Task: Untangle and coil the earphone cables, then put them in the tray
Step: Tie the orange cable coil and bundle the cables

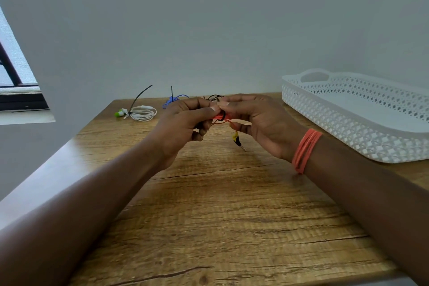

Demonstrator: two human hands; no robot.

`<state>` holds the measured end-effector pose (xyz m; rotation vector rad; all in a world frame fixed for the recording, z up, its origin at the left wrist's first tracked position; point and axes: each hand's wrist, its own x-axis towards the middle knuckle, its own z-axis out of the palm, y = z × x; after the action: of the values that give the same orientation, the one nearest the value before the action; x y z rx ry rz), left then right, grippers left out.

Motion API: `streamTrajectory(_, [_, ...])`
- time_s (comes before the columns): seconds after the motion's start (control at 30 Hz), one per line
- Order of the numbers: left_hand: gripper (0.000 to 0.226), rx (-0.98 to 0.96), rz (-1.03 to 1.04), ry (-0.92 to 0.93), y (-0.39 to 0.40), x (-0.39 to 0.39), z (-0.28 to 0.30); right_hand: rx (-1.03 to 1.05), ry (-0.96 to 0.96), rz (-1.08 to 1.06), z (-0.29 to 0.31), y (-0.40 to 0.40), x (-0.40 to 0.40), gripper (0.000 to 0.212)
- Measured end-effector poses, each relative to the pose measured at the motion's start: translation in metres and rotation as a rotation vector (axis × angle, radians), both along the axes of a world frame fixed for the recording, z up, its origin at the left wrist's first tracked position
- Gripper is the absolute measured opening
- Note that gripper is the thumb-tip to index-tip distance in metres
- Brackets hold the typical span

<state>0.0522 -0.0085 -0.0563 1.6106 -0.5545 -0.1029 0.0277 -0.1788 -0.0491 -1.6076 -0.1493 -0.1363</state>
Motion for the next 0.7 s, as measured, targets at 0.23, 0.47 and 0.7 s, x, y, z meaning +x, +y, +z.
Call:
streamTrajectory(0.23, [0.012, 0.059, -0.018, -0.011, -0.004, -0.006, 0.0, 0.049, -0.013, -0.028, 0.0, 0.003, -0.001, 0.005])
streamTrajectory(0.47, [0.018, 0.121, -0.038, -0.138, -0.005, -0.012, 0.004, -0.019, -0.08, -0.08, -0.001, 0.008, 0.002, 0.009])
streamTrajectory(0.7, [0.02, 0.159, 0.061, -0.113, -0.014, -0.014, 0.003, -0.114, -0.137, -0.142, -0.004, 0.007, 0.008, 0.008])
